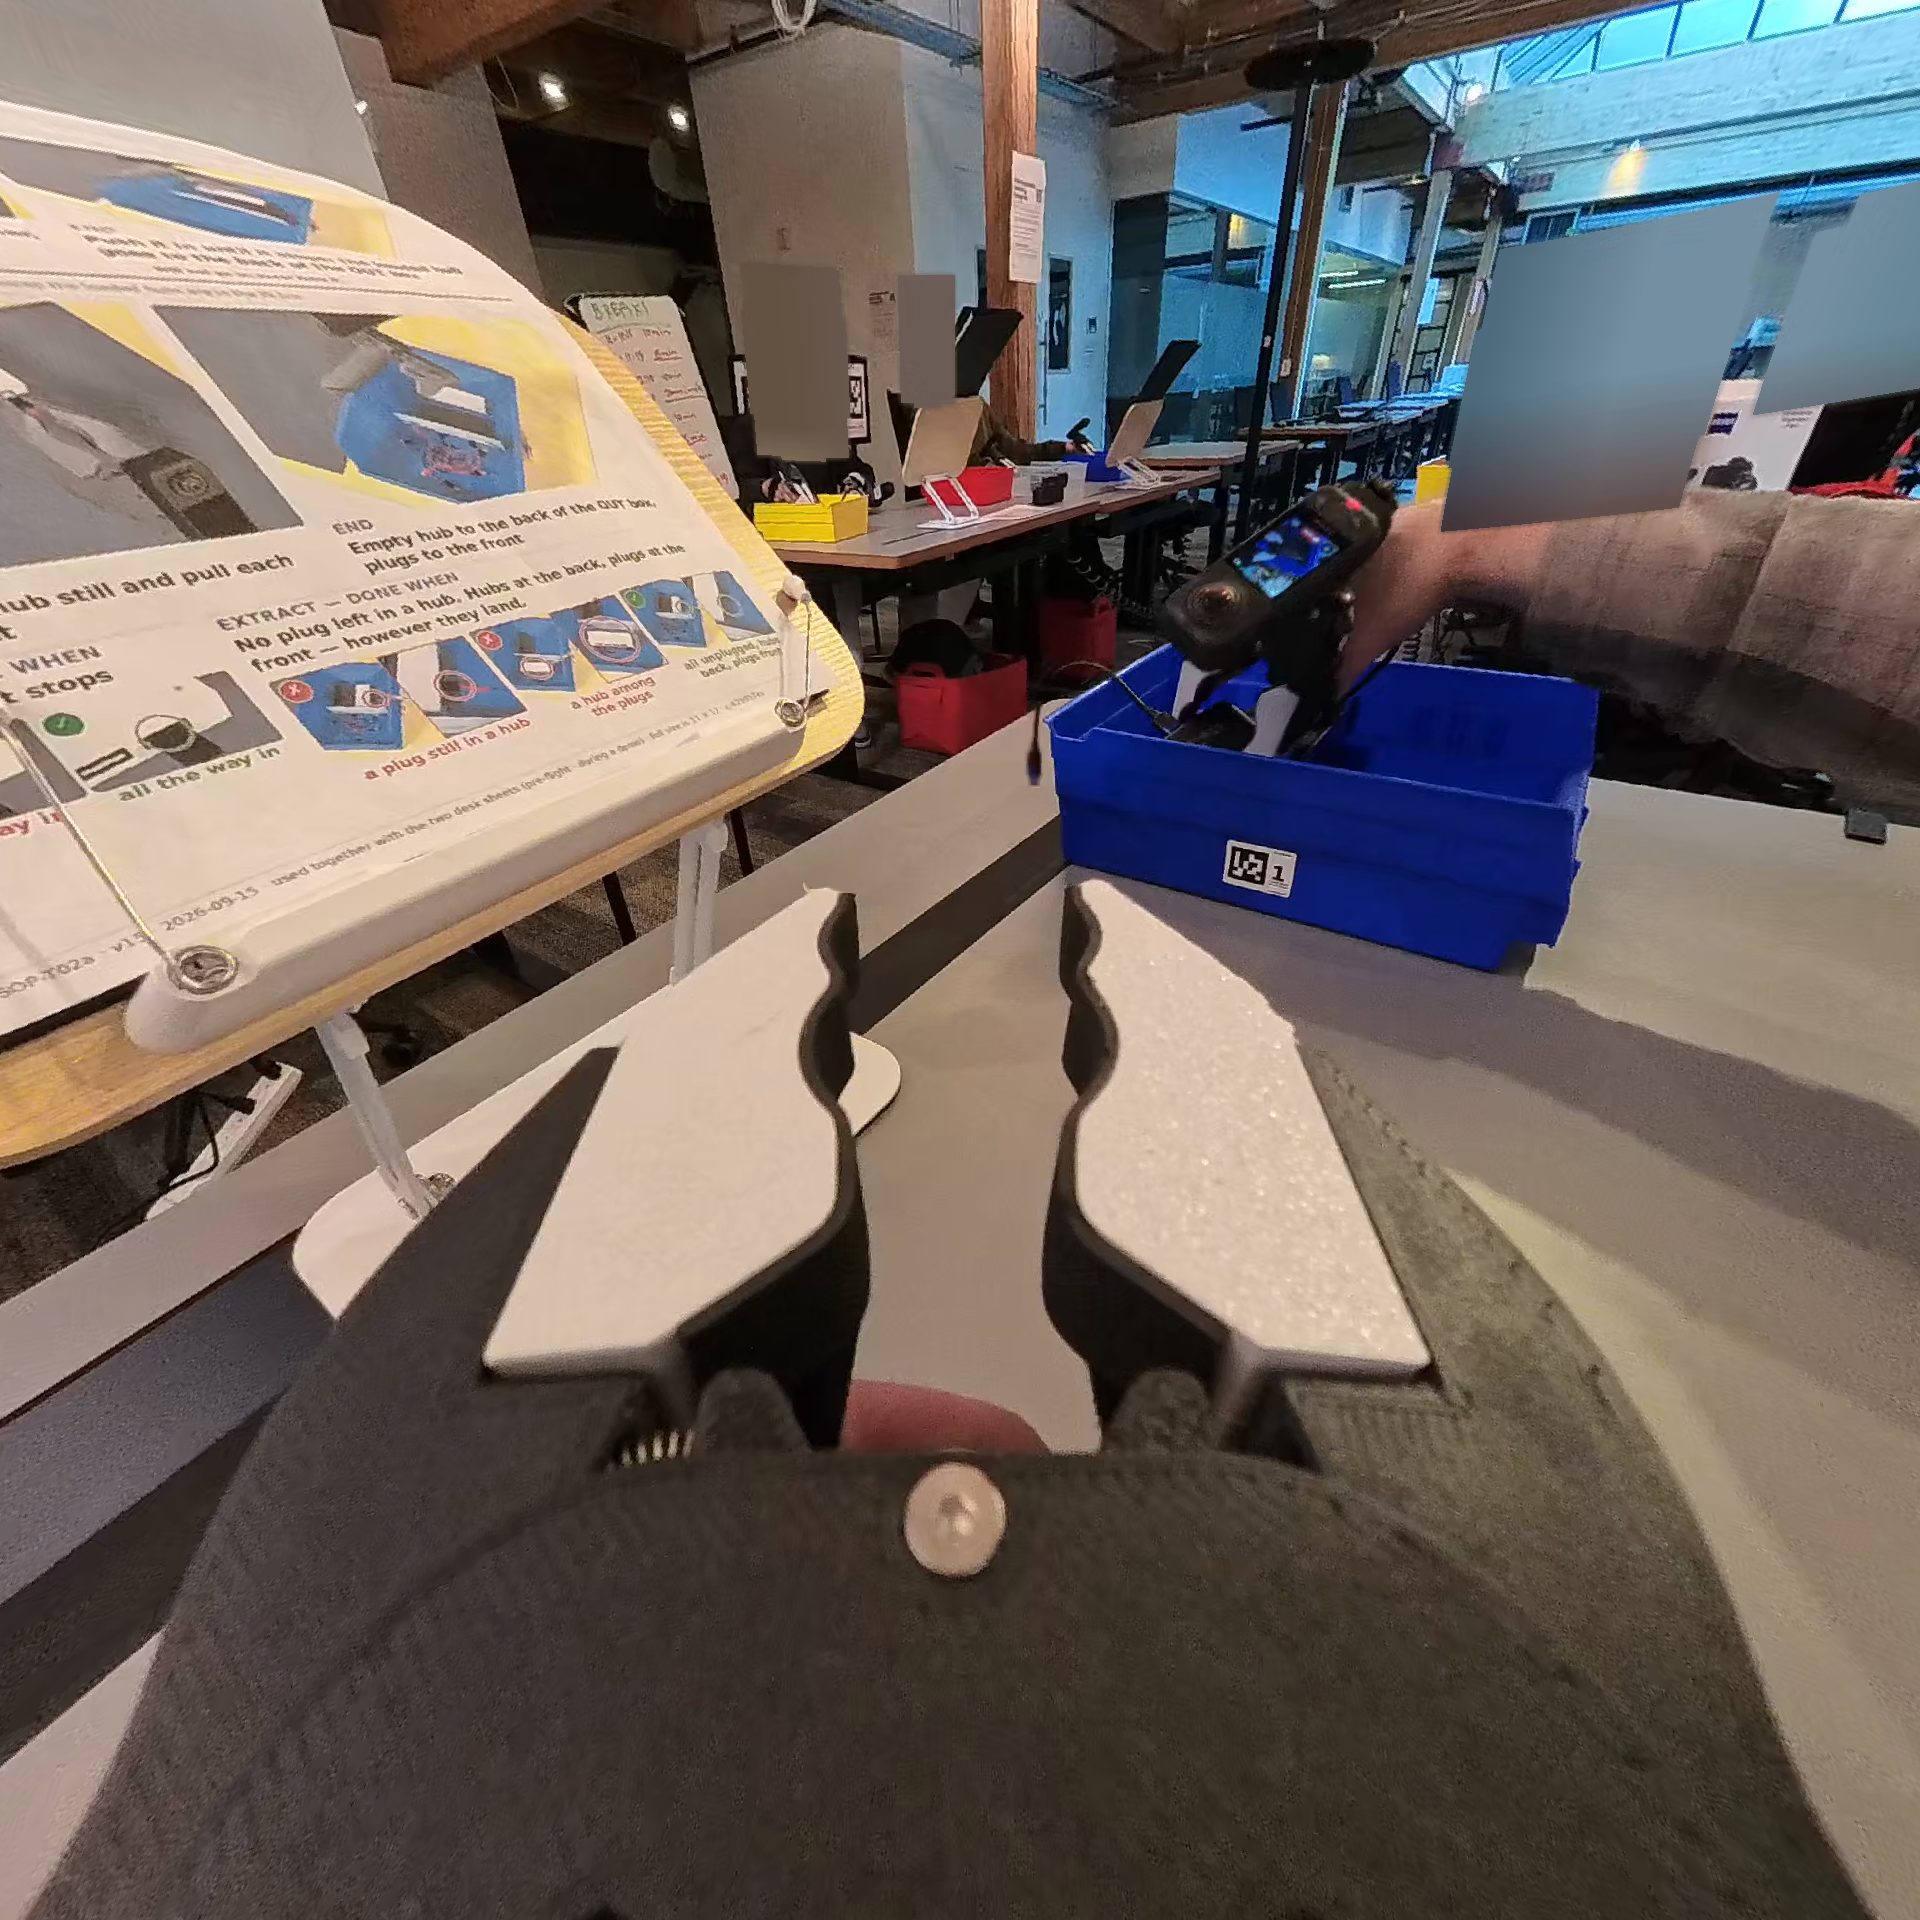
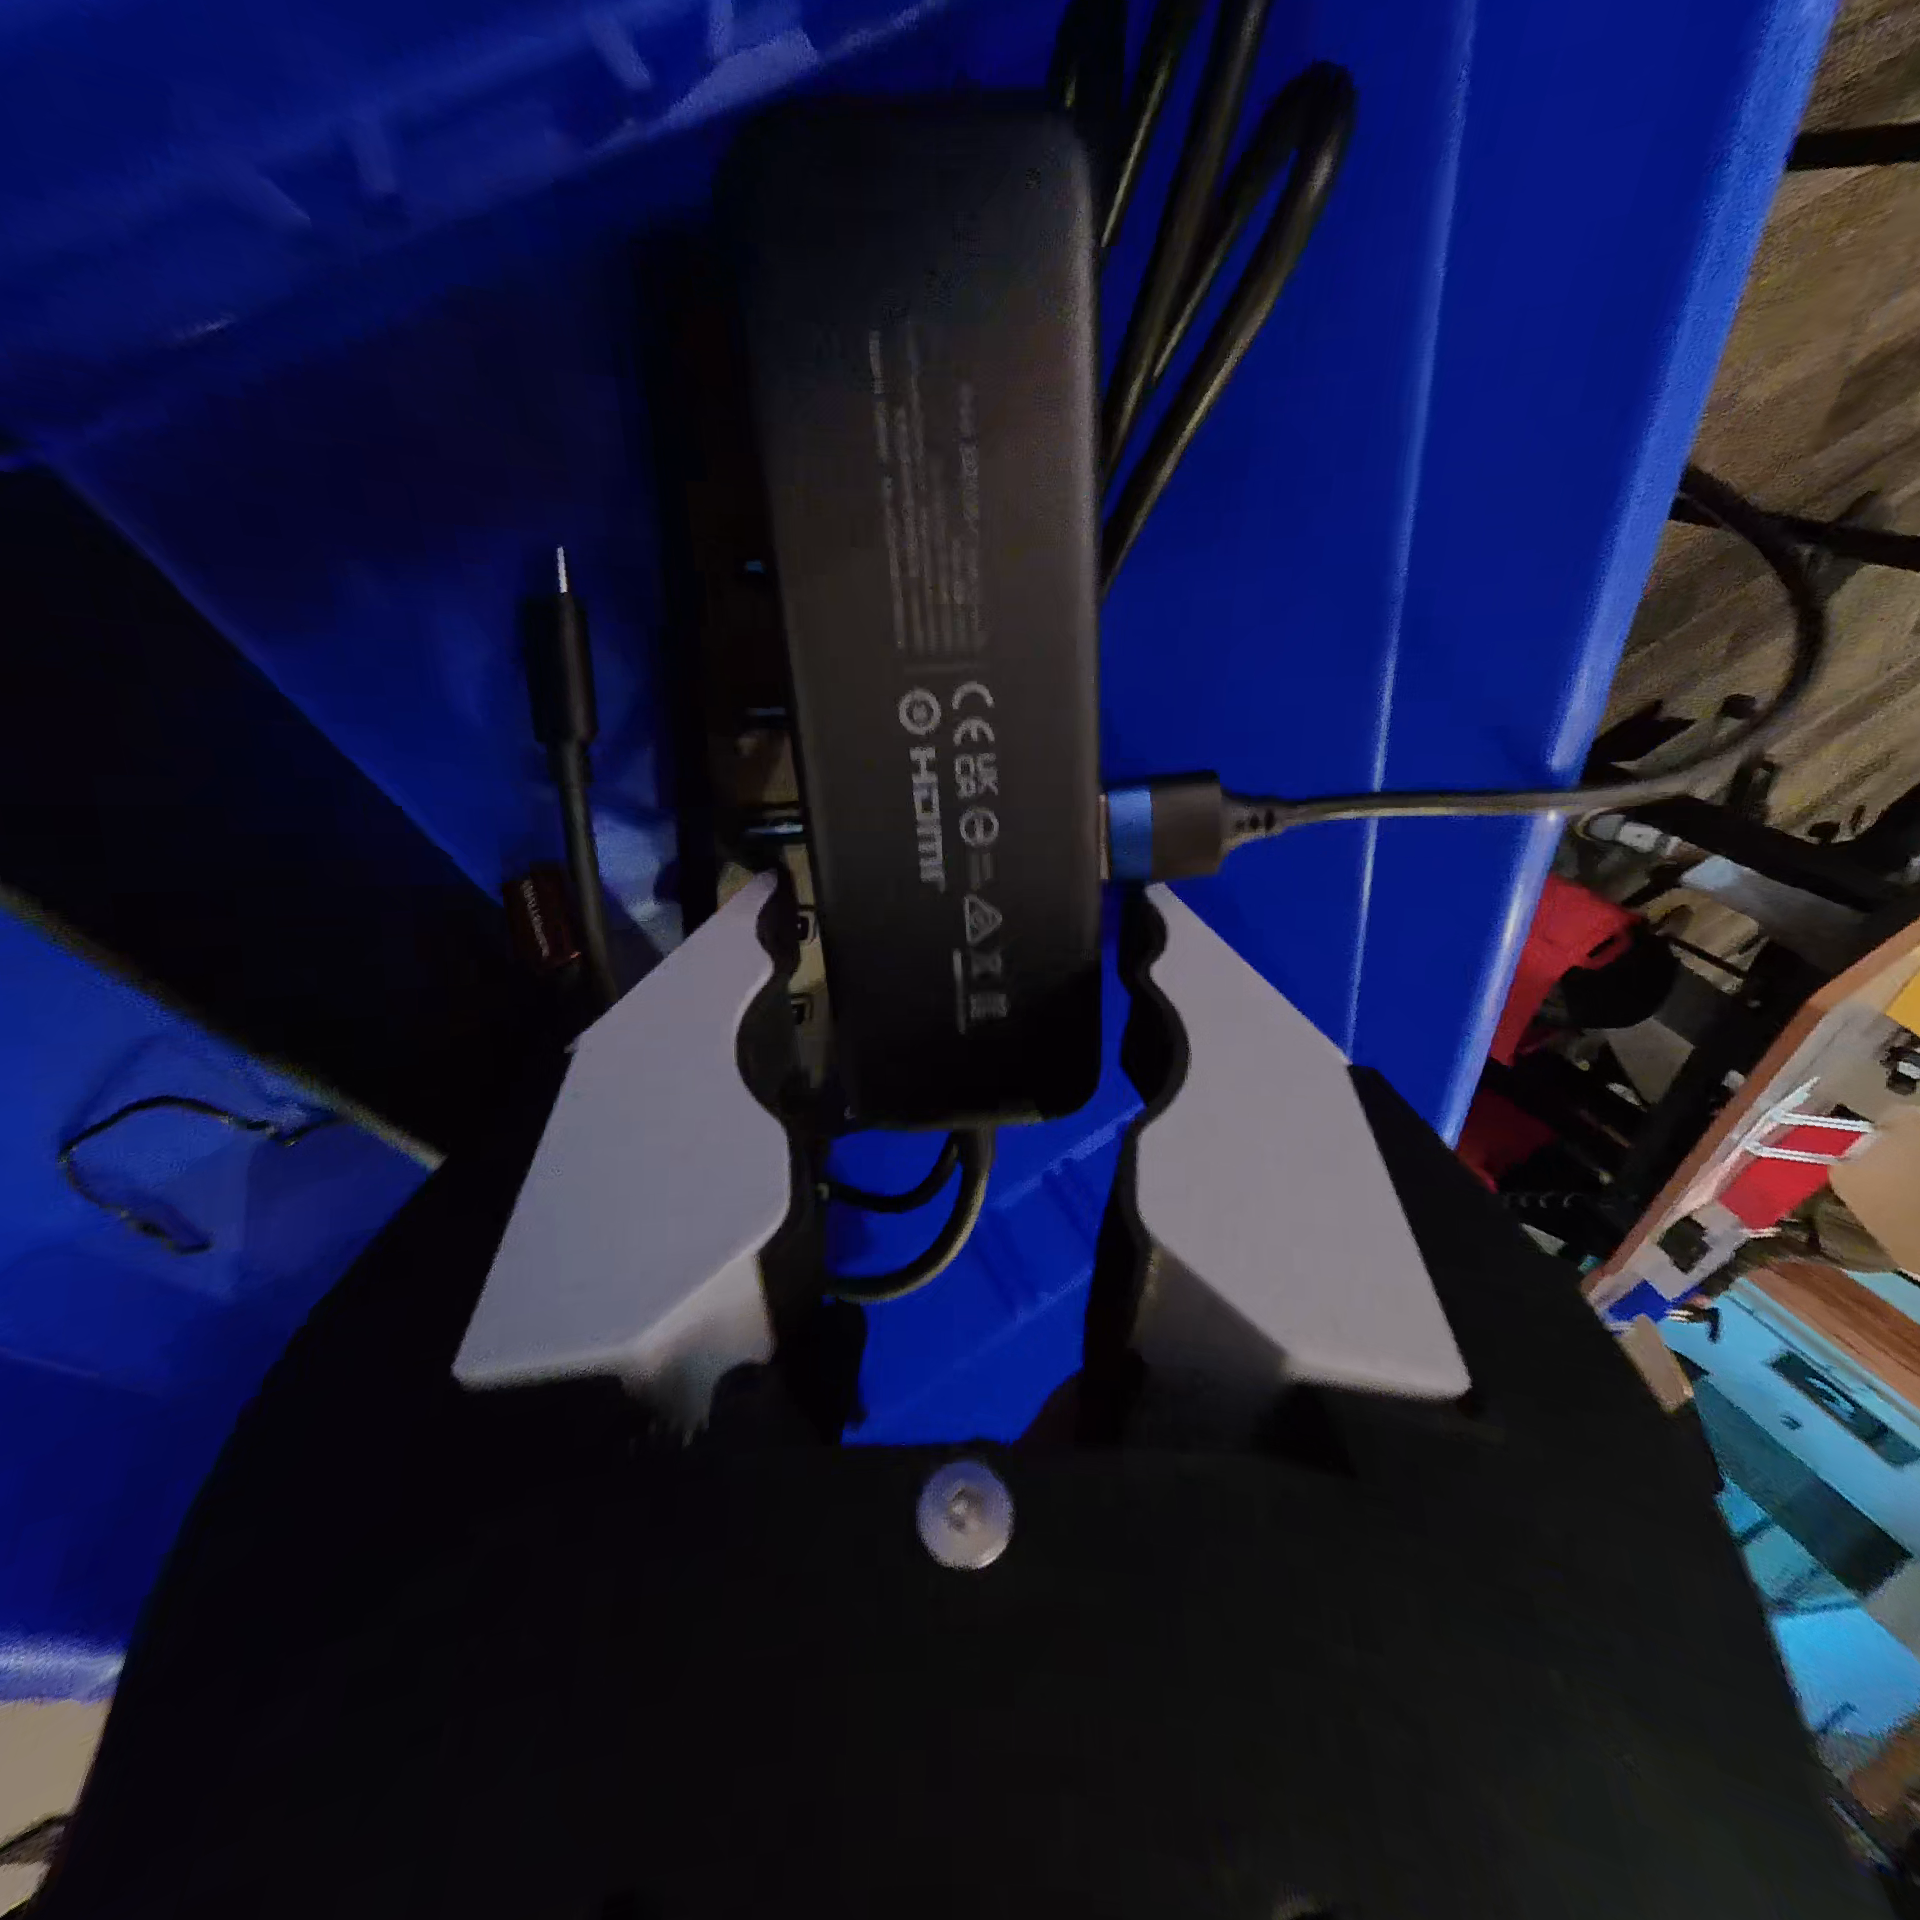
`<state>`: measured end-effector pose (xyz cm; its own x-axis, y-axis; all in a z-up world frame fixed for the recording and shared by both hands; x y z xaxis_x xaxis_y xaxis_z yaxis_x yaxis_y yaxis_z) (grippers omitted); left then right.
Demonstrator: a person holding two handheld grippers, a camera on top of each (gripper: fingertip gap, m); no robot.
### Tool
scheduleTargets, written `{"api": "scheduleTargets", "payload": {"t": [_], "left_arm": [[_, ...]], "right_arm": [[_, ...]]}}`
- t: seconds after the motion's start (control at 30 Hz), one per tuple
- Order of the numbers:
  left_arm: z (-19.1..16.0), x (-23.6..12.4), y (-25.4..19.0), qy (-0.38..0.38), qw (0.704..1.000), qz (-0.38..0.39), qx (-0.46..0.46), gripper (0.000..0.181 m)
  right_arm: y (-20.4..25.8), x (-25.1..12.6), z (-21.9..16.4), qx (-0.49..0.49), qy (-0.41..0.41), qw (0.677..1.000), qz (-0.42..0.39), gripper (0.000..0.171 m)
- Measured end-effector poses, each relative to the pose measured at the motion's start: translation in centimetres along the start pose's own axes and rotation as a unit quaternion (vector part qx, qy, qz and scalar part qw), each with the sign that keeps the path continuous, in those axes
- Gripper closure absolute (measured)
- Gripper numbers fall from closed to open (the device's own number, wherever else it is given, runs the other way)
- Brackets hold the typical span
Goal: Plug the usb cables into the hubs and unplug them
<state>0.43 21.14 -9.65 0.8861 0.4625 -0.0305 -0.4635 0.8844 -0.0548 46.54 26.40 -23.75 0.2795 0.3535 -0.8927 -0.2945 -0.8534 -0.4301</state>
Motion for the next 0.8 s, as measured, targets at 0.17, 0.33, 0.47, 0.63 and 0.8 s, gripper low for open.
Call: {"api": "scheduleTargets", "payload": {"t": [0.17,0.33,0.47,0.63,0.8], "left_arm": [[0.0,0.0,0.3,-0.001,1.000,0.001,-0.002,0.143],[-0.4,0.2,0.2,0.006,1.000,0.000,-0.001,0.143],[-0.7,0.4,0.0,0.011,1.000,-0.001,0.002,0.142],[-0.9,0.4,0.1,0.013,1.000,0.000,0.003,0.142],[-1.2,0.4,0.7,0.017,1.000,0.004,0.000,0.142]], "right_arm": [[-0.7,-3.9,-0.3,0.055,-0.063,0.996,0.026,0.106],[-5.9,-8.3,1.5,0.199,-0.207,0.958,-0.013,0.126],[-10.1,-7.0,2.3,0.325,-0.240,0.914,-0.041,0.138],[-10.7,-2.1,2.9,0.383,-0.209,0.900,-0.009,0.136],[-11.4,-1.8,3.2,0.367,-0.226,0.902,-0.041,0.171]]}}
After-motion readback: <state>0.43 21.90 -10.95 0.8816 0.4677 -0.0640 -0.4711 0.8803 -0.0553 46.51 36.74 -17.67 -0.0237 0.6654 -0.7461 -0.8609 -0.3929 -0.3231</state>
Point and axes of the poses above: each gripper's, where its closed fingertips meet, x out along the fingers, z out of its top, y = z × x across the jaws, the point moved 2 cm from there along -x, back along the fingers, and after that the axes turned 6 degrees about -x, right-handed, at the moved point
